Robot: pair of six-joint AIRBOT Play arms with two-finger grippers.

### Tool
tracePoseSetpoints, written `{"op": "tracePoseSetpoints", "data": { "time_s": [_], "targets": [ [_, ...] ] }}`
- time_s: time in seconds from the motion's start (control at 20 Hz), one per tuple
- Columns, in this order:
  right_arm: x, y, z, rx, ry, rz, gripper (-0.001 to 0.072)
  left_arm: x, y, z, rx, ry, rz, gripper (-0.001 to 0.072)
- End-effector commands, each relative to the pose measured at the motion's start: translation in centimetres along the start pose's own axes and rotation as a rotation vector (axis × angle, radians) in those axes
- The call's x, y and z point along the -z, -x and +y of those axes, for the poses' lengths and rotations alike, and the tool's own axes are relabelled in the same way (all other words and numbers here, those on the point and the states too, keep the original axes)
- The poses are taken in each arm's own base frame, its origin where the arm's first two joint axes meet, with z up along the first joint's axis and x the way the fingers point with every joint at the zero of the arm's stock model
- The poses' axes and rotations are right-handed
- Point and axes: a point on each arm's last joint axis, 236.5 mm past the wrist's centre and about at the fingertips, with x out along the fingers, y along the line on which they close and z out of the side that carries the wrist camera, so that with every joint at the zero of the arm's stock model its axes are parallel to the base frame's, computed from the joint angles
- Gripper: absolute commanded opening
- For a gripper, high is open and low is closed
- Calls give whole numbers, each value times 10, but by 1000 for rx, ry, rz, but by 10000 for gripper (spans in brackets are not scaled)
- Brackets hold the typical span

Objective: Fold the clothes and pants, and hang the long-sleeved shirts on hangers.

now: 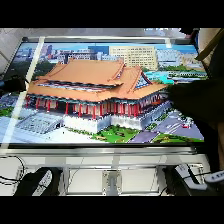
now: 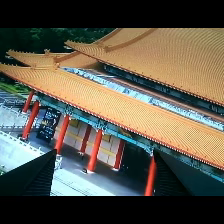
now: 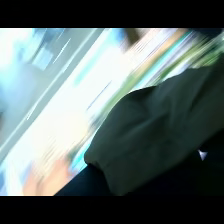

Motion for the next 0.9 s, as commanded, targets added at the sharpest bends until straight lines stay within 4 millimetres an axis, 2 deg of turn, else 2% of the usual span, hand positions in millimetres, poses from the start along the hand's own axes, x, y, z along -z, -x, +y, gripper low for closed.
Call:
{"op": "tracePoseSetpoints", "data": {
  "time_s": [0.0, 0.15, 0.25, 0.3, 0.4, 0.45, 0.5, 0.55, 0.65, 0.7, 0.8, 0.85],
  "targets": [
    [-24, 63, -79, 262, -69, -58, 3, 0, 0, 0, 2, 9, -1, 695],
    [3, 115, -168, 652, -117, 24, 3, 0, 0, -1, 2, 8, -1, 695],
    [12, 141, -201, 817, -121, 56, 3, 0, 0, -1, 2, 8, -1, 695],
    [14, 143, -207, 838, -123, 68, 3, 0, 0, -1, 3, 9, 0, 695],
    [16, 137, -214, 829, -139, 86, 24, 0, 0, -1, 3, 9, 0, 695],
    [17, 135, -216, 824, -147, 93, 225, 0, 0, -1, 3, 9, 0, 695],
    [18, 134, -218, 825, -161, 97, 600, 0, 0, -1, 5, 11, 0, 695],
    [16, 136, -219, 831, -163, 88, 699, 0, 0, -3, 12, 16, 1, 695],
    [5, 140, -211, 832, -142, 58, 693, 0, 0, -6, 25, 26, 2, 695],
    [-7, 143, -203, 823, -126, 22, 693, 0, 0, -6, 25, 26, 2, 695],
    [-40, 139, -173, 736, -108, -98, 692, 0, 0, -6, 25, 26, 2, 695],
    [-54, 128, -148, 630, -103, -147, 692, 0, 0, -6, 25, 26, 2, 695]
  ]
}}
